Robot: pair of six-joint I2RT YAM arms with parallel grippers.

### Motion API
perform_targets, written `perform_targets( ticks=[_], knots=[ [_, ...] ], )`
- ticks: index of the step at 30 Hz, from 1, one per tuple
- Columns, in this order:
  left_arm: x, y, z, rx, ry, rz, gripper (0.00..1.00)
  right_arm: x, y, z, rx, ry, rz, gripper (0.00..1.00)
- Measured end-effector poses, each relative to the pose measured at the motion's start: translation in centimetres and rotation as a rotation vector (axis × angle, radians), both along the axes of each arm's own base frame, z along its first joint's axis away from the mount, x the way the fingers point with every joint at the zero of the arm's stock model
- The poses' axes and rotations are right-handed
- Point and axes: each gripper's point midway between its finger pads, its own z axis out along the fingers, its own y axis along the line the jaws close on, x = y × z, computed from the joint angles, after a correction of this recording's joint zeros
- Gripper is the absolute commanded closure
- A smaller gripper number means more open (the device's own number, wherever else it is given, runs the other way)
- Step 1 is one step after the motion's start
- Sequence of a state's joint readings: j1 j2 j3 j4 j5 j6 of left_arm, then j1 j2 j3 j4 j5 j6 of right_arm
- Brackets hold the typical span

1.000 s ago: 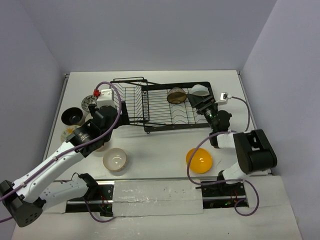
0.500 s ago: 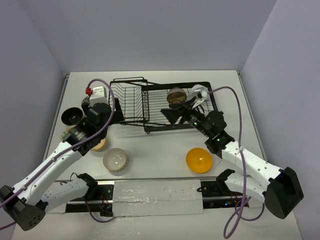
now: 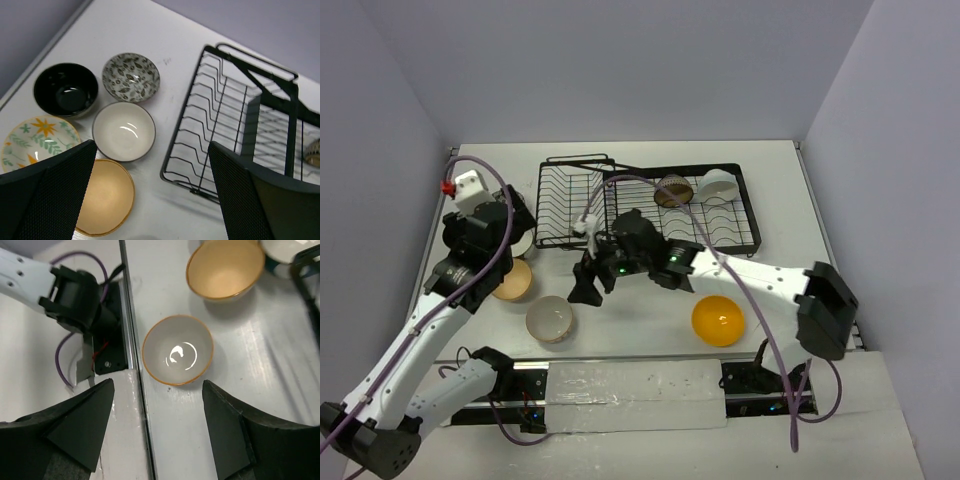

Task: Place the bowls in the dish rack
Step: Pick up the bowl from the corner of the board.

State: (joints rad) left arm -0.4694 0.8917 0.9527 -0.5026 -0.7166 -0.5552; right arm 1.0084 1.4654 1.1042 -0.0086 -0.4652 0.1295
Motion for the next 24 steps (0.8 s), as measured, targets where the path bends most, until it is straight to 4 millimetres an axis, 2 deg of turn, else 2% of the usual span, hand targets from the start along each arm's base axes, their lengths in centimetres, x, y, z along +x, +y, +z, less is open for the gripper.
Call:
perform_targets(
  ticks=[4, 7, 14, 24],
  knots=[
    [-0.9, 2.4, 1.7, -0.026, -0.069, 0.102, 0.01, -1.1, 2.4, -3.9, -0.124, 0.036, 0.105, 0.24],
    [-1.5, 4.1, 2.6, -0.041, -0.111, 0.171, 0.01, -1.5, 4.3, -5.9, -0.191, 0.044, 0.17, 0.25],
    [-2.3, 6.2, 3.5, -0.049, -0.15, 0.26, 0.01, -3.9, 6.2, -8.0, -0.253, 0.047, 0.312, 0.27],
    [-2.3, 6.8, 3.3, -0.045, -0.143, 0.282, 0.01, -5.7, 7.5, -10.9, -0.325, 0.094, 0.41, 0.28]
  ],
)
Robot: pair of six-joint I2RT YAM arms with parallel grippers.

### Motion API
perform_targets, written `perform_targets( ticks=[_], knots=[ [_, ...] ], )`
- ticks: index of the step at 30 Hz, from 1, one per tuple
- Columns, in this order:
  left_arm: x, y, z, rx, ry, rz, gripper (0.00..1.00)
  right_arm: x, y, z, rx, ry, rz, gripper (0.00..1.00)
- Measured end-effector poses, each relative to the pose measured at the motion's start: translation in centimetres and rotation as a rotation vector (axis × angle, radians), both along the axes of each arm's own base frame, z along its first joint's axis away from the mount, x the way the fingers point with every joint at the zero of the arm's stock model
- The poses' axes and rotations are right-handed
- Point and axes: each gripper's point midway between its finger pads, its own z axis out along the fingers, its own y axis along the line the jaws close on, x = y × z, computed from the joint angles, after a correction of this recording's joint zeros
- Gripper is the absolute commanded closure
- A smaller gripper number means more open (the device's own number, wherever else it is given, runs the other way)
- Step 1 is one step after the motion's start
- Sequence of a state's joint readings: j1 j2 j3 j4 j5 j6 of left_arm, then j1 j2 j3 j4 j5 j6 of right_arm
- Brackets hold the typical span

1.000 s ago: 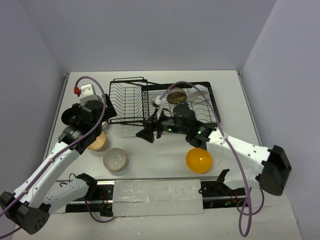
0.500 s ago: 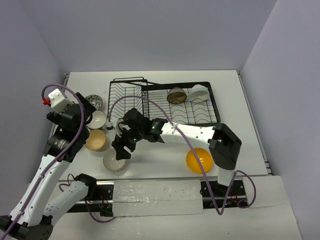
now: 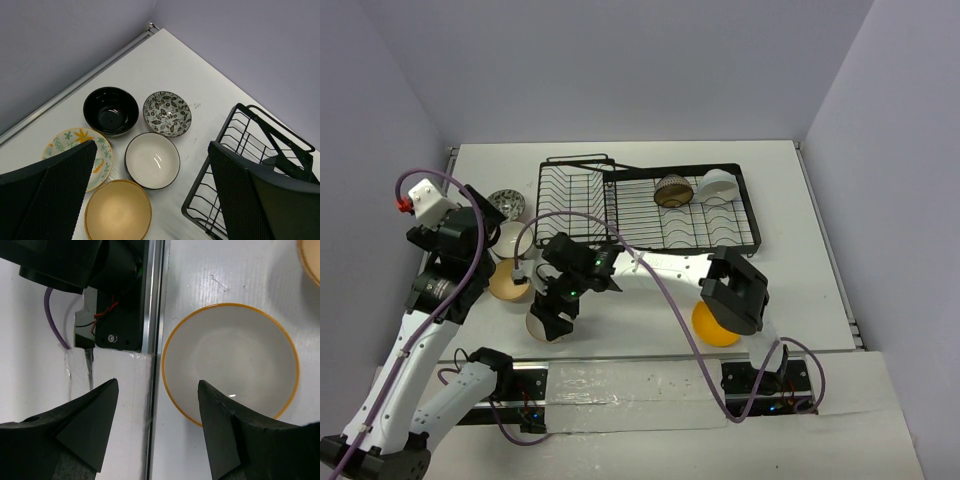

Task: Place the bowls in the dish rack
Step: Pick up the bowl from the corner of the board.

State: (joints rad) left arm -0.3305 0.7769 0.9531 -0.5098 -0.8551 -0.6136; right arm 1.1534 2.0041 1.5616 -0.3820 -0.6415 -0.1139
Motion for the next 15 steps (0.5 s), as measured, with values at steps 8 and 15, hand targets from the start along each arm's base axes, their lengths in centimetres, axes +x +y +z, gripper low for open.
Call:
perform_targets(
  ticks=[8, 15],
  knots=[
    [0.2, -0.5, -0.1, -0.006, 0.003, -0.029, 0.01, -0.7, 1.6, -1.9, -0.039, 0.013, 0.042, 0.28],
    [0.3, -0.8, -0.1, -0.009, 0.004, -0.047, 0.01, -0.6, 1.8, -3.4, -0.077, 0.02, 0.045, 0.28]
  ],
)
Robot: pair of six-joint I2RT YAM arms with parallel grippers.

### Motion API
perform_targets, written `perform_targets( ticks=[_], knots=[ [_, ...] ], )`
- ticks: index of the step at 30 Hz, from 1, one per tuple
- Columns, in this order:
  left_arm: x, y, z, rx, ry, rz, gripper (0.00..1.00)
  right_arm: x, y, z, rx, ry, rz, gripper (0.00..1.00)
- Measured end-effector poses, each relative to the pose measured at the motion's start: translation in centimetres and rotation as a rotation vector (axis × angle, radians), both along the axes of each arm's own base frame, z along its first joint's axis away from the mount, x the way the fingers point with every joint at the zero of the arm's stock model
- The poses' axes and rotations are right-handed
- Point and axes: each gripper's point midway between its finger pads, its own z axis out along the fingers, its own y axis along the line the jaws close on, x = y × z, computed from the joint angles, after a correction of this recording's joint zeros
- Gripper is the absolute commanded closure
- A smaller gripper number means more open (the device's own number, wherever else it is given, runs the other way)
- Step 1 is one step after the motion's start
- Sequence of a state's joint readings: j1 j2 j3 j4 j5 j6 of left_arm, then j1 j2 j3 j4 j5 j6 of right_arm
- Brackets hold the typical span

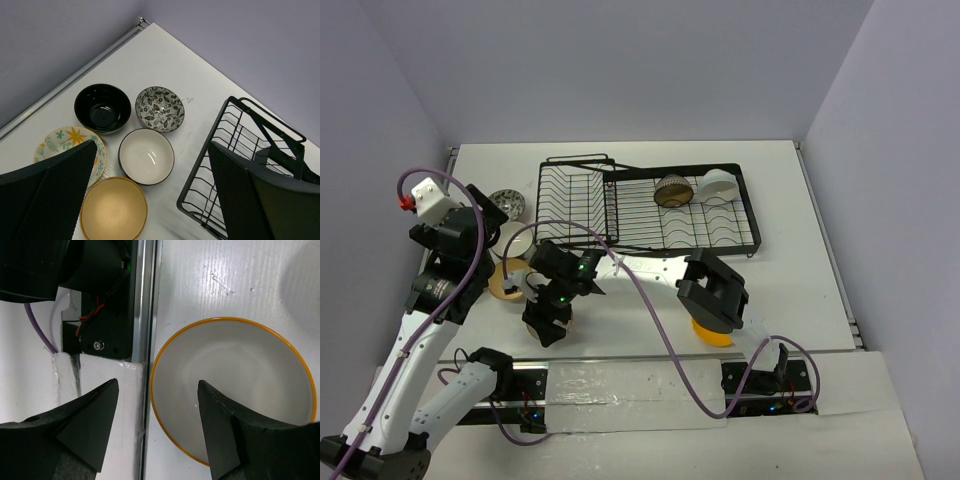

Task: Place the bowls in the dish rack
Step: Pick up the bowl from the corner of the board.

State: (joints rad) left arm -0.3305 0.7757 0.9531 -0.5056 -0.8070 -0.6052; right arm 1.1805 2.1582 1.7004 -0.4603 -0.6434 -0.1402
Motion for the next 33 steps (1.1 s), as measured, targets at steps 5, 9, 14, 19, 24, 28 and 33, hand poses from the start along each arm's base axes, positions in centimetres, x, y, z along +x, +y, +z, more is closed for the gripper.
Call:
perform_targets(
  ticks=[5, 9, 14, 19, 24, 28, 33],
  knots=[
    [0.0, -0.2, 0.0, -0.002, 0.001, -0.012, 0.01, 0.2, 0.0, -0.4, -0.009, -0.012, -0.008, 0.29],
    [0.1, -0.4, -0.1, -0.006, 0.003, -0.024, 0.01, 0.3, -0.2, -1.2, -0.03, -0.021, -0.009, 0.3],
    [0.2, -0.5, -0.1, -0.008, 0.003, -0.031, 0.01, -0.2, -0.4, -2.0, -0.057, -0.039, -0.004, 0.33],
    [0.2, -0.7, -0.1, -0.011, 0.005, -0.04, 0.01, -0.4, -1.0, -3.2, -0.091, -0.058, -0.017, 0.43],
    [0.3, -0.9, -0.2, -0.013, 0.007, -0.052, 0.01, 0.5, -1.2, -4.0, -0.127, -0.099, -0.076, 0.44],
    [0.3, -1.0, -0.2, -0.01, 0.008, -0.058, 0.01, 1.2, -1.2, -4.2, -0.136, -0.125, -0.109, 0.49],
    [0.4, -1.0, -0.1, -0.012, 0.005, -0.062, 0.01, 1.7, -0.9, -4.3, -0.132, -0.142, -0.134, 0.62]
  ],
)
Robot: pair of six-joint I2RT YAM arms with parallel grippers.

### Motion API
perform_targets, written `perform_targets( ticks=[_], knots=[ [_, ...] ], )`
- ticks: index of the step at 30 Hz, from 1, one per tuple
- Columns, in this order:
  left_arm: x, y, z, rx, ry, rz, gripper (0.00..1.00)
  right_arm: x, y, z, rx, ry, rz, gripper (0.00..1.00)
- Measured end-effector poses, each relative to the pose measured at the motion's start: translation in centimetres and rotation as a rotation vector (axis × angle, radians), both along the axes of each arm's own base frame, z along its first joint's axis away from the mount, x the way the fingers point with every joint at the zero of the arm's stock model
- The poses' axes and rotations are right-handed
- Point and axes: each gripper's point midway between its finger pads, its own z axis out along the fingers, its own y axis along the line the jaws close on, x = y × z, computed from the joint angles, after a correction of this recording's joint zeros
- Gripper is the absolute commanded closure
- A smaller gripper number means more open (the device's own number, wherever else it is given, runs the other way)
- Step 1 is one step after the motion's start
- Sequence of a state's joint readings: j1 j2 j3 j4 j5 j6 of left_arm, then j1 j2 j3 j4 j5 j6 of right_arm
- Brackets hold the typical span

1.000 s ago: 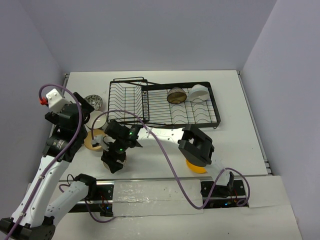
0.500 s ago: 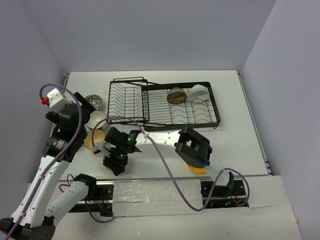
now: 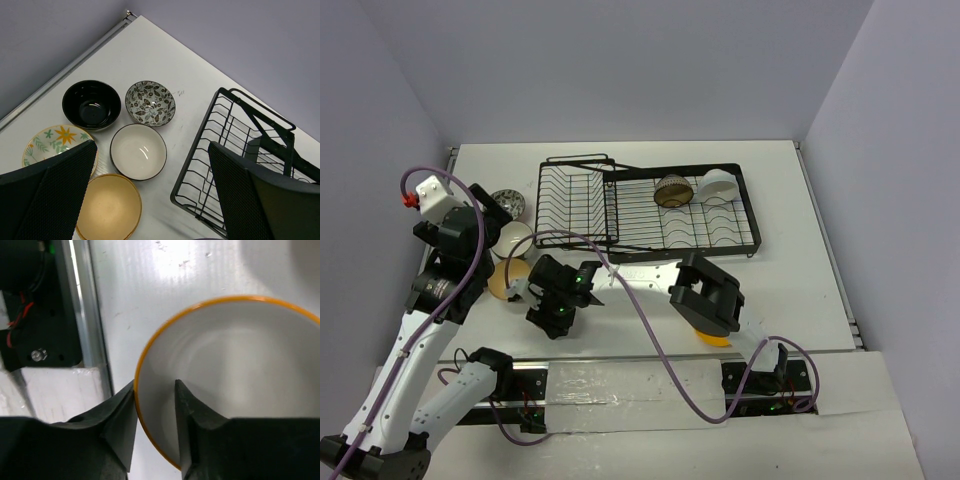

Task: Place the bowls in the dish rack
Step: Pick up the bowl from the corner of the board.

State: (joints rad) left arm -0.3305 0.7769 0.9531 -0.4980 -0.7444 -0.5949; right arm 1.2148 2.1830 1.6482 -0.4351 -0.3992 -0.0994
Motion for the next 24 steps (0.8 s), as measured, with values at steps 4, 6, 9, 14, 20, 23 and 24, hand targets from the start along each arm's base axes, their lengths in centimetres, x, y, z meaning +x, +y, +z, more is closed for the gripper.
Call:
perform_targets(
  ticks=[4, 6, 9, 14, 20, 23, 24],
  knots=[
    [0.0, -0.1, 0.0, -0.002, 0.001, -0.007, 0.01, 0.4, 0.5, 0.0, 0.019, -0.02, -0.009, 0.7],
    [0.0, -0.1, 0.0, -0.002, 0.001, -0.008, 0.01, 0.6, 0.8, 0.3, 0.04, -0.034, -0.01, 0.74],
    [0.1, -0.2, 0.0, -0.004, 0.001, -0.013, 0.01, 0.6, 0.5, 0.4, 0.049, -0.041, -0.013, 0.85],
    [0.1, -0.3, 0.0, -0.001, 0.003, -0.017, 0.01, 0.6, 0.1, 0.8, 0.072, -0.057, -0.021, 1.0],
    [0.1, -0.4, -0.1, -0.001, 0.004, -0.025, 0.01, 0.4, -0.5, 1.3, 0.084, -0.058, -0.031, 1.0],
    [0.1, -0.4, 0.0, -0.003, 0.003, -0.027, 0.01, 0.0, -1.3, 1.9, 0.085, -0.044, -0.043, 1.0],
    [0.2, -0.5, 0.0, -0.004, 0.002, -0.031, 0.01, -0.2, -1.7, 2.2, 0.083, -0.036, -0.048, 1.0]
  ],
)
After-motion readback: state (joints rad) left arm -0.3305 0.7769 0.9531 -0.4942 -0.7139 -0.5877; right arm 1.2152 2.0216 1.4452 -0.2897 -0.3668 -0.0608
